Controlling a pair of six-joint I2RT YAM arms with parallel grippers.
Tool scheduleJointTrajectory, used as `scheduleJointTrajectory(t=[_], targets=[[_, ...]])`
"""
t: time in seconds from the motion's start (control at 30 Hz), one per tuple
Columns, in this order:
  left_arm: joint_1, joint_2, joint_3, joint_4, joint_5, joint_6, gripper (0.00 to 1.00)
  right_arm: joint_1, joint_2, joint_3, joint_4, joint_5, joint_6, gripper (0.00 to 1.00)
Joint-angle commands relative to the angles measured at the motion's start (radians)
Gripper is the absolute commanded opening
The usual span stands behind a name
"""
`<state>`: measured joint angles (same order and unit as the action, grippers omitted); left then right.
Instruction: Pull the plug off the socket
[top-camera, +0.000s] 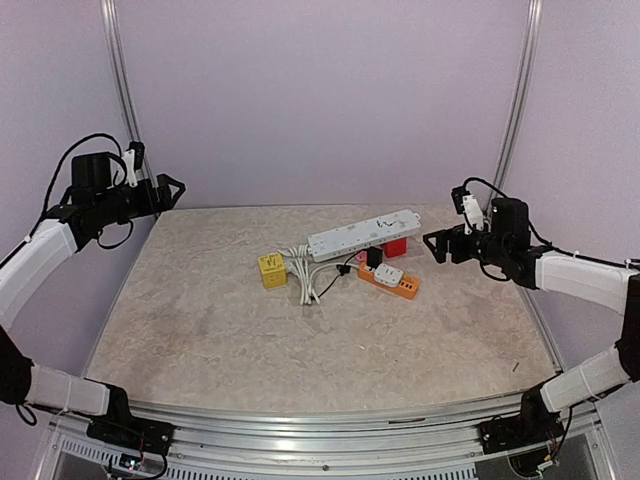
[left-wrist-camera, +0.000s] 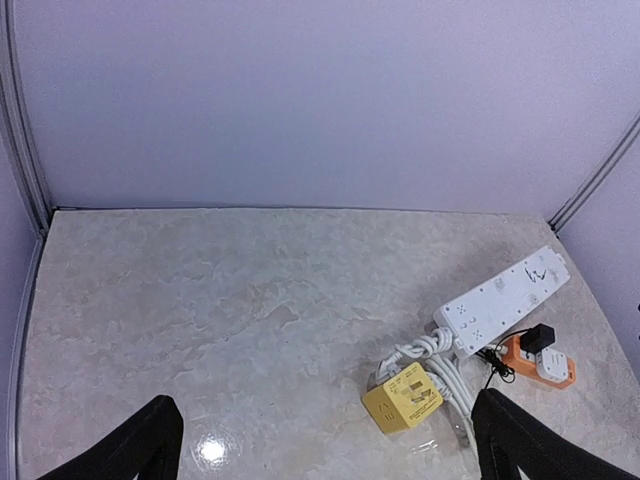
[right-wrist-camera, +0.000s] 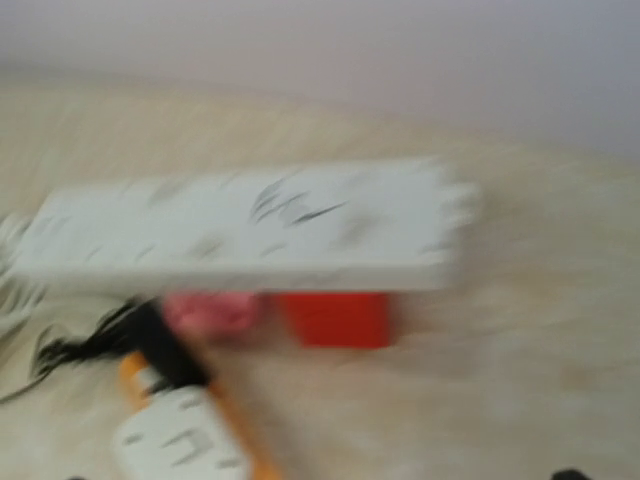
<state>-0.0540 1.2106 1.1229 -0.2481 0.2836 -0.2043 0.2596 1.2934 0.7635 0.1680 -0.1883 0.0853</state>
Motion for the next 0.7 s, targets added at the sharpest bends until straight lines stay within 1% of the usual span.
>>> scheduleJointTrajectory(t=[0.0, 0.1, 0.17, 0.37, 0.4, 0.5, 0.67], targets=[[0.002, -0.014, -0.025, -0.036, 0.018, 0.069, 0.99, 0.083, 0.144, 0.104, -0.12, -0.067, -0.099, 0.99], [0.006, -0.028, -0.022, -0.053, 0.003, 0.103, 0.99, 0.106, 0.231, 0.135, -0.115, -0.147, -0.121, 0.98], [0.015, -0.049, -0.025, -0.049, 0.014, 0.102, 0.99, 0.119, 0.274, 0.148, -0.106, -0.162, -0.125, 0.99], [0.048, -0.09, -0.03, -0.037, 0.063, 0.078, 0.99, 0.125, 0.388, 0.197, -0.12, -0.153, -0.141, 0.99], [0.078, -0.094, -0.031, -0.035, 0.077, 0.072, 0.99, 0.126, 0.404, 0.199, -0.119, -0.159, -0.146, 0.99], [0.103, -0.102, -0.04, -0.012, 0.134, 0.06, 0.99, 0.126, 0.449, 0.202, -0.112, -0.179, -0.16, 0.98], [0.123, -0.11, -0.05, 0.007, 0.18, 0.042, 0.99, 0.137, 0.489, 0.206, -0.103, -0.151, -0.172, 0.98]])
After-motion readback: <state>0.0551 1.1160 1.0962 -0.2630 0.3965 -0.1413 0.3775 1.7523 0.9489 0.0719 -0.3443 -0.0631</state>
